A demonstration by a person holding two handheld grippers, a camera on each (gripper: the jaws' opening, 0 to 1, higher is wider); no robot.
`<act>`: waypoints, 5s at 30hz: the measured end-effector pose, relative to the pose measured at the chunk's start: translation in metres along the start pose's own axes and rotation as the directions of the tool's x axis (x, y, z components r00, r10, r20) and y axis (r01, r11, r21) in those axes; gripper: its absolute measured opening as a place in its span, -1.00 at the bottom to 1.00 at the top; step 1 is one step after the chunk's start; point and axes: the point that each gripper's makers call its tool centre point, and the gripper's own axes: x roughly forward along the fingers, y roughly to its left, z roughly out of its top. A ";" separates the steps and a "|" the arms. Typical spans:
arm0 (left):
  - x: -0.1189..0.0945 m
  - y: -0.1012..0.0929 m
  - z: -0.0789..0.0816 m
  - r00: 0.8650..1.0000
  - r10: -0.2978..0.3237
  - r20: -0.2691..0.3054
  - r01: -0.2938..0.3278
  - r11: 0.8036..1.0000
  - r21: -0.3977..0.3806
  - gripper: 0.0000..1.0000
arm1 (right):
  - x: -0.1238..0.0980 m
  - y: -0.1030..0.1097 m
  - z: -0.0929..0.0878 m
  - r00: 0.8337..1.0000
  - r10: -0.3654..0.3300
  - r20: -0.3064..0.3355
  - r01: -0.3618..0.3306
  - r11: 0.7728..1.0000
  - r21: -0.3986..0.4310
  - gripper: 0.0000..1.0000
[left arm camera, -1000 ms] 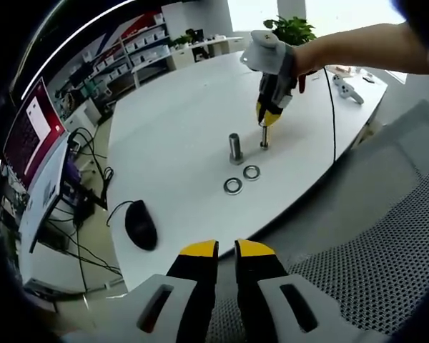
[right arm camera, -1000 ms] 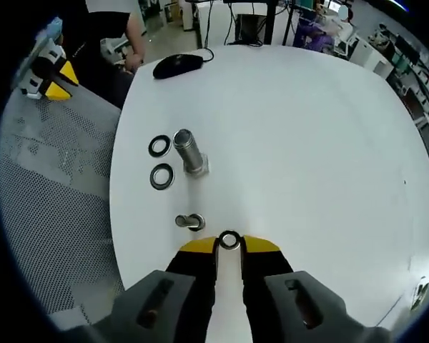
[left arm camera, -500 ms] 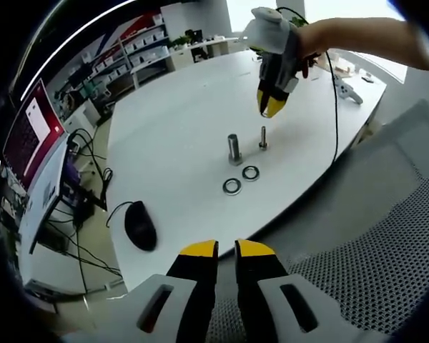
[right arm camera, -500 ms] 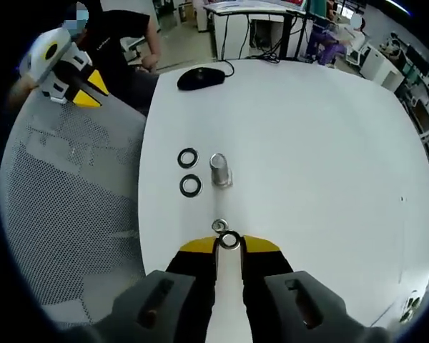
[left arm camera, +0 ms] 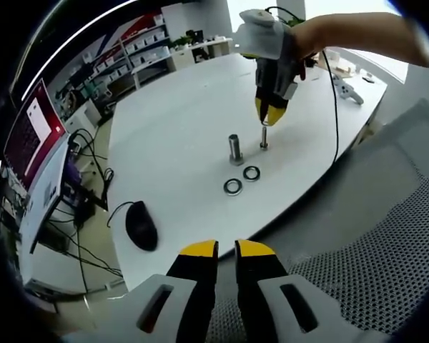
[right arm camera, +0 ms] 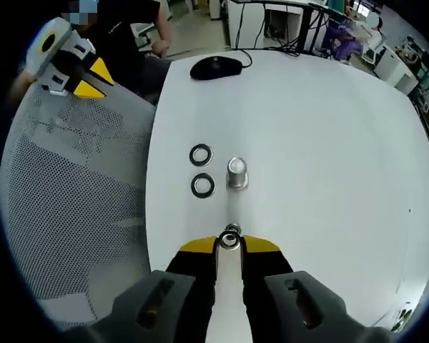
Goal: Place the washer onto the threaded stud by aligning its center hole with the stud, sliding it down to the base, and recovering from edge contact or off-axis alignment until the washer reaches the visible bottom stop.
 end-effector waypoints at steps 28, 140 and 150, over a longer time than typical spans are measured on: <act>0.000 -0.002 0.001 1.000 -0.006 0.002 0.006 1.000 0.008 -0.86 | 0.008 -0.002 -0.005 1.000 -0.019 -0.006 0.019 1.000 0.001 -0.72; -0.006 -0.002 0.004 1.000 0.008 0.028 -0.008 1.000 0.004 -0.85 | -0.118 0.126 -0.015 0.741 -0.336 0.581 -0.033 0.846 0.532 -0.40; -0.006 -0.002 0.004 1.000 0.011 0.029 -0.011 1.000 0.005 -0.85 | -0.113 0.128 -0.020 0.749 -0.333 0.573 -0.040 0.841 0.540 -0.41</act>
